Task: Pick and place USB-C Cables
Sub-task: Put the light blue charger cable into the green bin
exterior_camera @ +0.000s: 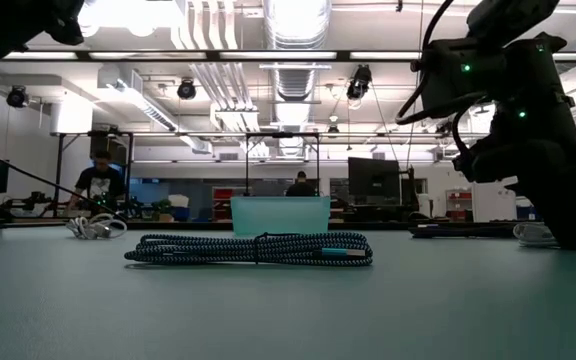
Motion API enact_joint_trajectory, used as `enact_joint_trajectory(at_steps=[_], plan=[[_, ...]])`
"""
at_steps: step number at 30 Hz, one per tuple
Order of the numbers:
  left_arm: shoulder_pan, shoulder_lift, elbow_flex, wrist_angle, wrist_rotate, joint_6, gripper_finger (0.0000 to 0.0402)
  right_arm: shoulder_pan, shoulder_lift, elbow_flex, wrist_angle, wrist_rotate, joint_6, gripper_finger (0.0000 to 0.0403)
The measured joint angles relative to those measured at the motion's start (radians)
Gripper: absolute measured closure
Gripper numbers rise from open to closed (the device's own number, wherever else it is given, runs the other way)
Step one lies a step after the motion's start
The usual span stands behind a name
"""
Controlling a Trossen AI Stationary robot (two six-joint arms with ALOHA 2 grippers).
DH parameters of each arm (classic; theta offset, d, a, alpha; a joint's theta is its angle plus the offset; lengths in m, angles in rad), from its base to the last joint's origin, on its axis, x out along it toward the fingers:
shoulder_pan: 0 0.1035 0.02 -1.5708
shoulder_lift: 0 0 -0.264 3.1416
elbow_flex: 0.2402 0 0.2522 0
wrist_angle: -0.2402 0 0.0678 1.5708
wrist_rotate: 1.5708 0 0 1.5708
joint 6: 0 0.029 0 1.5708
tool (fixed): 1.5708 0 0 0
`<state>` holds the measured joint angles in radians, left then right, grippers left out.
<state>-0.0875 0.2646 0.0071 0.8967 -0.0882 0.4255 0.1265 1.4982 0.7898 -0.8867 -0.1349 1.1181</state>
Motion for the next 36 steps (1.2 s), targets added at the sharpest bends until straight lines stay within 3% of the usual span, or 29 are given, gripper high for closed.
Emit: enact_joint_trajectory(at_steps=[9,15,24,31,36], plan=[[0.0,0.002,0.0,0.0,-0.004,0.0,0.0401,0.0,-0.016,-0.003,0.003,-0.003,-0.024,0.0347],[0.0,0.002,0.0,0.0,-0.068,0.0,0.0401,0.0,-0.088,-0.005,0.009,0.011,-0.034,0.0348],[0.0,0.006,0.0,0.0,-0.086,0.0,0.0401,0.0,-0.215,0.021,0.046,0.176,-0.067,0.0348],[0.0,0.008,0.0,0.001,-0.086,0.0,0.0401,-0.001,-0.277,0.04,0.209,0.369,-0.183,0.0349],[0.0,0.008,0.0,0.002,-0.086,0.0,0.0401,-0.018,-0.286,0.04,0.357,0.435,-0.304,0.0349]])
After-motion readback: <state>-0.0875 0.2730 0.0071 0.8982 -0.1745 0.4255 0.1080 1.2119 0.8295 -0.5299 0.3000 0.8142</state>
